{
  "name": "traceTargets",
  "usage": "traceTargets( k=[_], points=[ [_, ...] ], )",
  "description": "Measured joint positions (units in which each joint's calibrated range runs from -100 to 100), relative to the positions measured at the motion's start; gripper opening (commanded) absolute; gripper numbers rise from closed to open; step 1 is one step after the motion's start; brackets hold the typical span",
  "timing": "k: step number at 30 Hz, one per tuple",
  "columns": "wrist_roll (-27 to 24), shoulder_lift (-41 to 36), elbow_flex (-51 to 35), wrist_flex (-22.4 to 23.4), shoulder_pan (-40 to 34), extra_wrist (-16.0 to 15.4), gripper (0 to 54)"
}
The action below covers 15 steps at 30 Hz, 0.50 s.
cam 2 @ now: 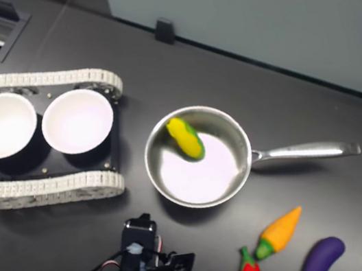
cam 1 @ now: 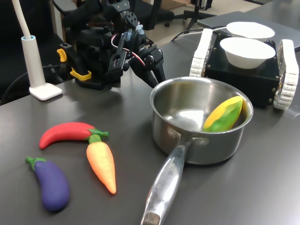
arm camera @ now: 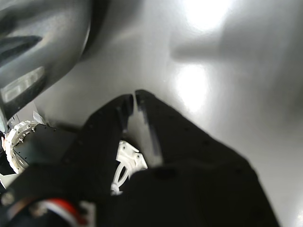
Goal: Pick up the carrot and place them in the pan
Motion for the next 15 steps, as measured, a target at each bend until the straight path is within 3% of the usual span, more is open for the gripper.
traceTargets(
  k=[15],
  points=[
    [0.1,0.0,0.0,0.0,-1.4,0.0,0.2]
  ],
)
